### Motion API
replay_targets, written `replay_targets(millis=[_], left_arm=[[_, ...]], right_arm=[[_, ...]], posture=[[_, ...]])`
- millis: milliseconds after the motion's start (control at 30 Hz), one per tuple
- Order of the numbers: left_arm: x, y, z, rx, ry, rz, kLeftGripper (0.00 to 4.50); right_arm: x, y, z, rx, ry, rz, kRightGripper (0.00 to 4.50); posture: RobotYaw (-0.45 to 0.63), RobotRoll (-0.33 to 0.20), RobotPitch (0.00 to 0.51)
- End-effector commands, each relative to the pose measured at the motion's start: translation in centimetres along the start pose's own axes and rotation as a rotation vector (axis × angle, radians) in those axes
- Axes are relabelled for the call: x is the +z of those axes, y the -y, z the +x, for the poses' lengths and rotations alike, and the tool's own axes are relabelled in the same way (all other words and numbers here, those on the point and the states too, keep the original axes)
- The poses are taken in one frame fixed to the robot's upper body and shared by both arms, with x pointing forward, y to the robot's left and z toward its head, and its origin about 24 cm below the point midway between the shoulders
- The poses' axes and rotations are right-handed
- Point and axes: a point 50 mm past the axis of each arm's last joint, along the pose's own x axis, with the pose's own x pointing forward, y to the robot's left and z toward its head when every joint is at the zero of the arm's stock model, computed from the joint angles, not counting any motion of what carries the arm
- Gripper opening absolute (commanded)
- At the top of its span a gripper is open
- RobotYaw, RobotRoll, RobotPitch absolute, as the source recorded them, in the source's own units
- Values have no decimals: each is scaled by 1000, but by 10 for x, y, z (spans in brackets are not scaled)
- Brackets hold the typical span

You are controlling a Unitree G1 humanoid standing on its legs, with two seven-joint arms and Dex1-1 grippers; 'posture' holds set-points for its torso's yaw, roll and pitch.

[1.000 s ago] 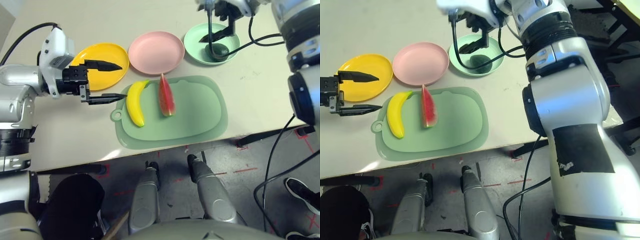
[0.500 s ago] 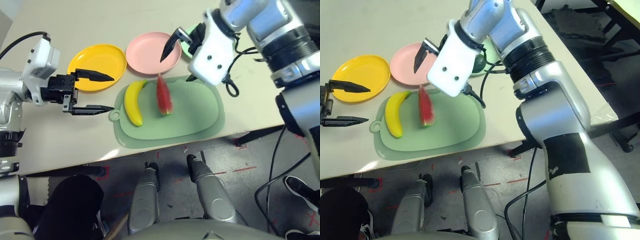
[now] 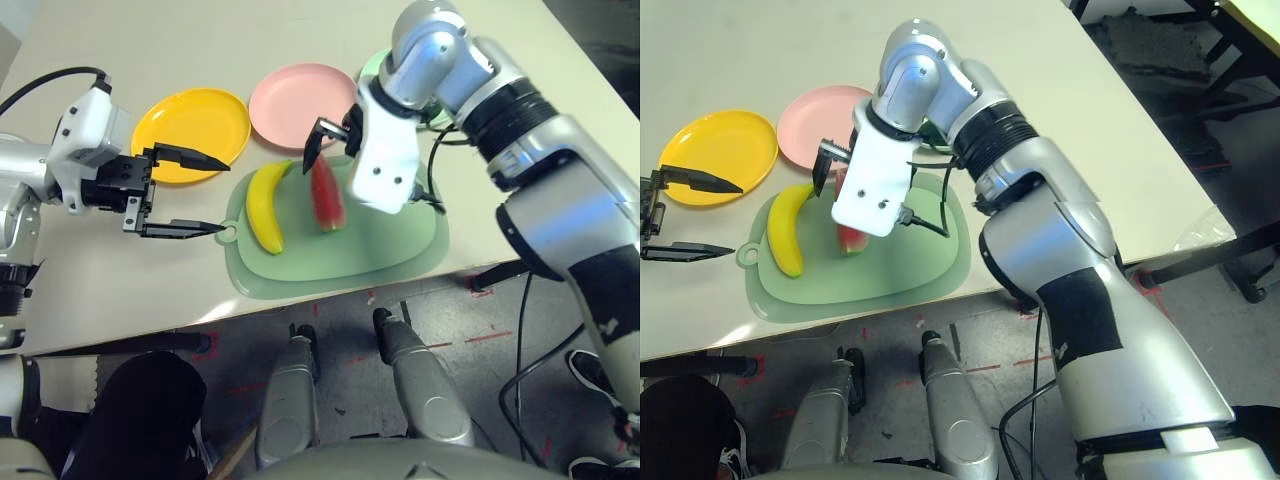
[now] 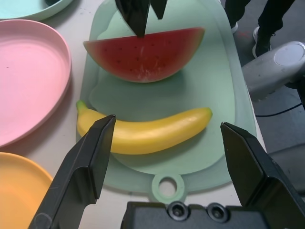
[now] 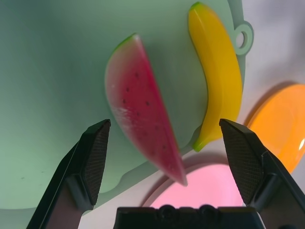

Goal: Place the fruits into color-matched plates.

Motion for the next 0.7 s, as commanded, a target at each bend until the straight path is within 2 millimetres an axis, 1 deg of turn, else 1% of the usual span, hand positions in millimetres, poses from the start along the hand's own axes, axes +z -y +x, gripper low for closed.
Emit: replay_targets(millis=[33,233,433,567,700], left_arm=[[3,3,-5,-5,-14,13,4500],[2,4,-1,-8,-1,19,4500],[1,4,-4,2,-14,17,4500],[1,5,-6,7,-20,15,4500],[-2,7,-6,12,-23,7,4500]], right_arm=[[2,8,5,45,-26,-41,4460],[-4,12,15,89,-105,11,4460],[-10,4,30,145,-149,73,4460],[-9,4,39,162,-132,90,4460],[-5,11,42,151,-113,78,4460]], posture=[[-19,0,328],[-2,0,328],[14,0,325],[24,0,325],[29,0,324]])
